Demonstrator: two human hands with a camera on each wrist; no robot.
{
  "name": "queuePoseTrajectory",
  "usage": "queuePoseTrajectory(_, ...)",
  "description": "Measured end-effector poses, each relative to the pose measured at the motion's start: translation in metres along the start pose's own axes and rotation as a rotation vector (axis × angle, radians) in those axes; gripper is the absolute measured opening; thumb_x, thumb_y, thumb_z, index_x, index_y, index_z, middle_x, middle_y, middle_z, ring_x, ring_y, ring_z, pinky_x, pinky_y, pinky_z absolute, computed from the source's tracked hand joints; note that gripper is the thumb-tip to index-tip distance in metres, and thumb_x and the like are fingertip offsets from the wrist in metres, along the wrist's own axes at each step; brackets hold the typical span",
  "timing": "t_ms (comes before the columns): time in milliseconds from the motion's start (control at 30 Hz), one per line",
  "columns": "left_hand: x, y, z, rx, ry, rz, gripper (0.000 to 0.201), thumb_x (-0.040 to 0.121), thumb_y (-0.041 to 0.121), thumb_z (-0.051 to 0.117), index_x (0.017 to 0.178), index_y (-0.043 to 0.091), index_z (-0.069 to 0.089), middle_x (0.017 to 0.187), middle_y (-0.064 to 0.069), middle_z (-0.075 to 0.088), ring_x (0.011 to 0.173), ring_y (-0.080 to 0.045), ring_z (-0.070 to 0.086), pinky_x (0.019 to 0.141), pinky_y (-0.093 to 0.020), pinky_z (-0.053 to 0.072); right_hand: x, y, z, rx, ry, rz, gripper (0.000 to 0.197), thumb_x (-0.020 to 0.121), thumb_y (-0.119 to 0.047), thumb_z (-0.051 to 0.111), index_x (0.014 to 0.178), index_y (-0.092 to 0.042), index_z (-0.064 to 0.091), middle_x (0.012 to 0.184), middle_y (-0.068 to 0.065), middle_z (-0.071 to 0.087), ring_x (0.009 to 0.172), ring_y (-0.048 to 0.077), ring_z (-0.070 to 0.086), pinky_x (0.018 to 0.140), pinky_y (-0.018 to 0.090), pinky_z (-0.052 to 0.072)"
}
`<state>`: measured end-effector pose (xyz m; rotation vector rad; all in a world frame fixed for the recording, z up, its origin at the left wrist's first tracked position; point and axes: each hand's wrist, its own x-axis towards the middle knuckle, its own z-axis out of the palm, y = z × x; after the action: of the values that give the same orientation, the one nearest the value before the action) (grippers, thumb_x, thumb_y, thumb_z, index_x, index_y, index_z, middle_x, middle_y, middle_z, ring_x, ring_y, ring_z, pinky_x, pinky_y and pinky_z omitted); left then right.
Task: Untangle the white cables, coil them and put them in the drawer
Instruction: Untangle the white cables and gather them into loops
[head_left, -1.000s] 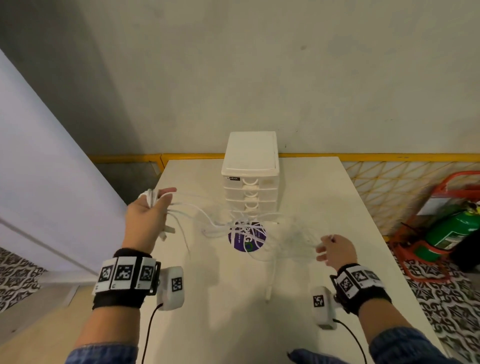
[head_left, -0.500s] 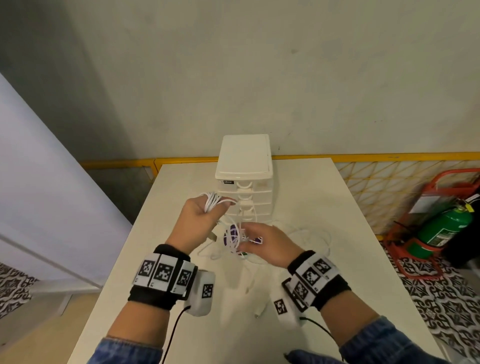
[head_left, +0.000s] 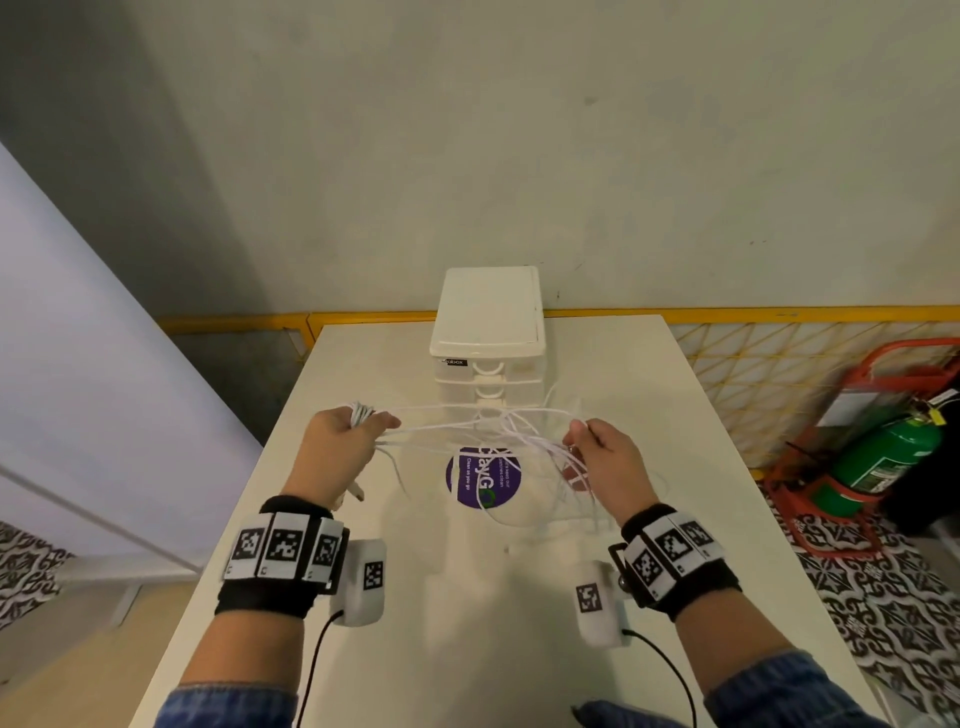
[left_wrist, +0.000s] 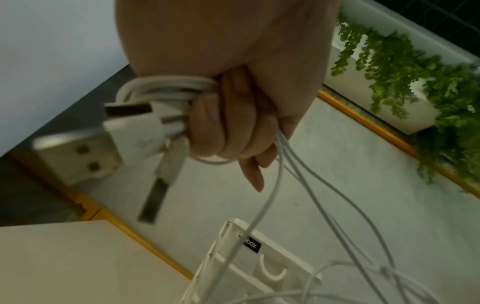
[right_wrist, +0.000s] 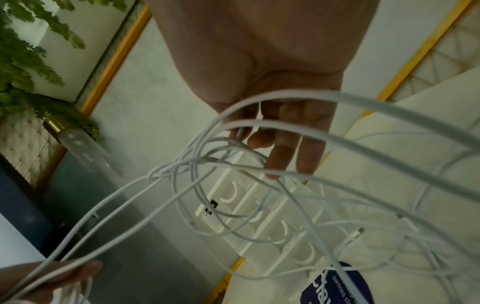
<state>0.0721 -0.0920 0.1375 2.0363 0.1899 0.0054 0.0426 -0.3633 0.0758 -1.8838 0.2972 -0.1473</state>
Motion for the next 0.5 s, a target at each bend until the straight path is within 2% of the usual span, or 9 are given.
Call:
queuePoseTrajectory(67, -0.002, 0.000, 0.006, 0.033, -0.075, 0.017, 0.029, 0.086, 0.027, 0.065, 0.073, 0.001, 0.062, 0.058, -0.013, 0.043, 0.046, -0.021, 0.040, 0.035, -0.020, 0.037, -0.002, -0.004, 0.000, 0.034, -0.040, -0.020, 0.033, 0.099, -0.030, 0.038, 0.078, -0.013, 0.055, 0.070, 0.006, 0.062, 0.050, 0.018, 0.060, 0.045, 0.029, 0.047)
queuePoseTrajectory(133, -0.008, 0.005, 0.016, 0.058, -0.142, 0.043, 0.041, 0.084, 0.038, 0.067, 0.077, -0.002, 0.062, 0.059, -0.013, 0.047, 0.046, -0.018, 0.044, 0.037, -0.020, 0.039, -0.004, -0.009, 0.000, 0.018, -0.069, -0.060, 0.034, 0.100, -0.034, 0.035, 0.079, -0.014, 0.054, 0.071, 0.005, 0.061, 0.046, 0.017, 0.057, 0.039, 0.024, 0.039)
queuePoseTrajectory(233, -0.021, 0.016, 0.035, -0.041, -0.248, 0.056, 0.058, 0.077, 0.059, 0.064, 0.092, 0.002, 0.070, 0.045, 0.003, 0.044, 0.037, -0.008, 0.036, 0.038, -0.015, 0.033, -0.006, -0.017, 0.004, 0.037, -0.117, -0.119, 0.038, 0.101, -0.034, 0.033, 0.084, -0.007, 0.055, 0.070, 0.012, 0.063, 0.044, 0.016, 0.052, 0.039, 0.017, 0.035)
queuePoseTrajectory(300, -0.026, 0.022, 0.046, -0.128, -0.304, 0.050, 0.076, 0.070, 0.067, 0.067, 0.093, -0.005, 0.068, 0.038, 0.010, 0.039, 0.034, -0.007, 0.031, 0.037, -0.016, 0.028, -0.006, -0.019, 0.007, 0.002, -0.150, -0.141, 0.040, 0.100, -0.034, 0.033, 0.088, -0.006, 0.057, 0.067, 0.016, 0.063, 0.044, 0.016, 0.051, 0.042, 0.015, 0.035)
queuePoseTrajectory(333, -0.028, 0.024, 0.050, -0.148, -0.311, 0.041, 0.076, 0.069, 0.067, 0.069, 0.088, -0.007, 0.067, 0.036, 0.010, 0.038, 0.032, -0.006, 0.031, 0.037, -0.018, 0.029, -0.006, -0.019, 0.009, -0.037, -0.162, -0.152, 0.039, 0.100, -0.036, 0.033, 0.089, -0.008, 0.059, 0.064, 0.016, 0.061, 0.045, 0.015, 0.051, 0.045, 0.016, 0.037)
queuePoseTrajectory(400, -0.030, 0.028, 0.056, -0.123, -0.302, 0.023, 0.052, 0.075, 0.056, 0.070, 0.072, 0.004, 0.063, 0.034, 0.010, 0.043, 0.030, -0.003, 0.040, 0.039, -0.023, 0.036, -0.007, -0.019, 0.010, -0.073, -0.215, -0.163, 0.037, 0.100, -0.036, 0.034, 0.094, -0.014, 0.063, 0.059, 0.009, 0.057, 0.046, 0.013, 0.051, 0.051, 0.020, 0.039)
queuePoseTrajectory(433, -0.030, 0.028, 0.058, -0.095, -0.294, 0.026, 0.041, 0.077, 0.052, 0.071, 0.072, 0.012, 0.062, 0.036, 0.011, 0.049, 0.033, -0.003, 0.046, 0.040, -0.025, 0.040, -0.009, -0.020, 0.011, -0.072, -0.256, -0.163, 0.035, 0.100, -0.035, 0.035, 0.098, -0.015, 0.063, 0.058, 0.003, 0.055, 0.046, 0.012, 0.049, 0.051, 0.021, 0.039)
queuePoseTrajectory(500, -0.028, 0.028, 0.061, -0.067, -0.282, 0.048, 0.039, 0.073, 0.053, 0.074, 0.083, 0.016, 0.065, 0.052, 0.010, 0.063, 0.044, -0.004, 0.057, 0.041, -0.027, 0.045, -0.014, -0.023, 0.013, -0.044, -0.318, -0.173, 0.030, 0.099, -0.033, 0.037, 0.096, -0.018, 0.063, 0.057, -0.004, 0.053, 0.046, 0.006, 0.048, 0.050, 0.017, 0.038)
